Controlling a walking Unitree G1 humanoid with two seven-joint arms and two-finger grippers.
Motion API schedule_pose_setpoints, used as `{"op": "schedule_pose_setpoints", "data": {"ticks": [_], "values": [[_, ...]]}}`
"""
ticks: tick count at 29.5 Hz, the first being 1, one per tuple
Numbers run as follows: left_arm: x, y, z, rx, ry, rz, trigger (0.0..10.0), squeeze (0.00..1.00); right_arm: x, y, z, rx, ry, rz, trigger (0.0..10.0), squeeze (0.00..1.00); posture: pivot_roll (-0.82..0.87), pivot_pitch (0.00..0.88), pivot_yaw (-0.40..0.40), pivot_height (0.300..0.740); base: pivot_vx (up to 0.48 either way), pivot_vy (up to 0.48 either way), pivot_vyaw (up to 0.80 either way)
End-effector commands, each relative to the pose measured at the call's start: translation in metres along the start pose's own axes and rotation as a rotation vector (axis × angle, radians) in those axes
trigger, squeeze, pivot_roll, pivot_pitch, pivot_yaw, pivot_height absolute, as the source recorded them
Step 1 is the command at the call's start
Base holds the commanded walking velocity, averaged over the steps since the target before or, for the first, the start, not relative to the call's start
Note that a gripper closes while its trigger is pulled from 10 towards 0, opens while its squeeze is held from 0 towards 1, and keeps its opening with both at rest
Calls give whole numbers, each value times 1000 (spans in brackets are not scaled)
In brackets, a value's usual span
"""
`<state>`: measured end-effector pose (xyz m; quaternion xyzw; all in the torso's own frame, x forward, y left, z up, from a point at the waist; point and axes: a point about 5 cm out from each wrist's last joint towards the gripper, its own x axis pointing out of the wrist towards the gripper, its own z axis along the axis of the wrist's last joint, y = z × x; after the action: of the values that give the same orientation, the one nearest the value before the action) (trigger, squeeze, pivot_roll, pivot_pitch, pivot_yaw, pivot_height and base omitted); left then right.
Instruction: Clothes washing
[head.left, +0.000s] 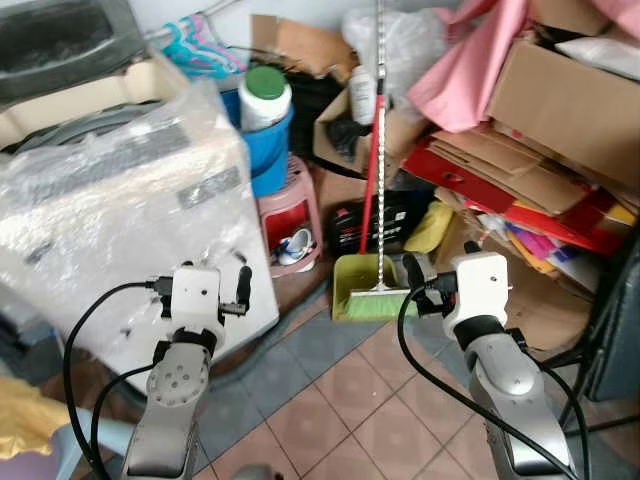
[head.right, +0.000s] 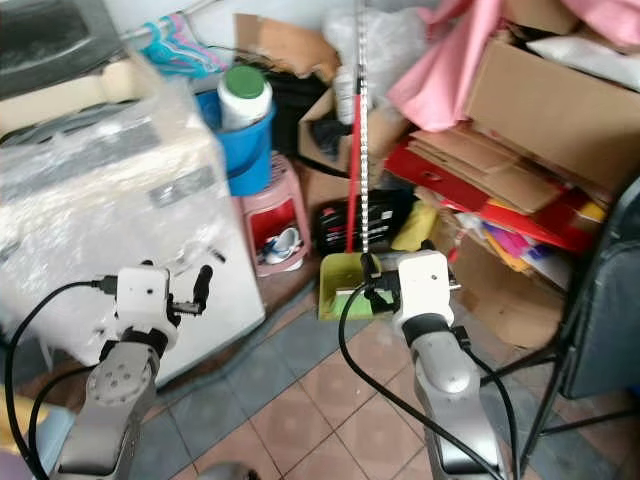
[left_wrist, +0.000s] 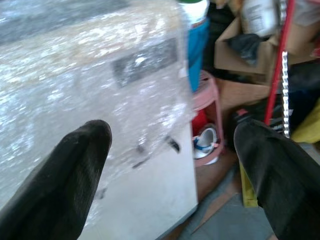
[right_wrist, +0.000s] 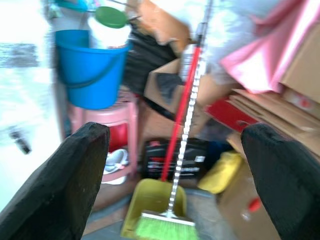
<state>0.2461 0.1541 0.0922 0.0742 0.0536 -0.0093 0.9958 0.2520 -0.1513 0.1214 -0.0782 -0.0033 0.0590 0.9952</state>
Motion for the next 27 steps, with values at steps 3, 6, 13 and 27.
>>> {"op": "schedule_pose_setpoints", "data": {"ticks": [3, 6, 13, 27], "values": [[-5, 8, -3, 1, 21, 24, 10000, 0, 4, 3, 9, 18, -32, 15, 10000, 0, -21, 0, 19, 740, 0, 0, 800], [-6, 8, -3, 0, 21, 25, 10000, 0, 5, 2, 10, 21, -36, 17, 10000, 0, -16, 0, 17, 740, 0, 0, 800], [-6, 8, -1, -21, 14, 8, 10000, 0, 4, 9, 12, 16, -49, 57, 10000, 0, -22, 0, 21, 740, 0, 0, 791], [-5, 6, 0, -102, 23, -2, 10000, 0, 6, 9, 15, 7, -72, 67, 10000, 0, -19, 0, 28, 740, 0, 0, 788]]}}
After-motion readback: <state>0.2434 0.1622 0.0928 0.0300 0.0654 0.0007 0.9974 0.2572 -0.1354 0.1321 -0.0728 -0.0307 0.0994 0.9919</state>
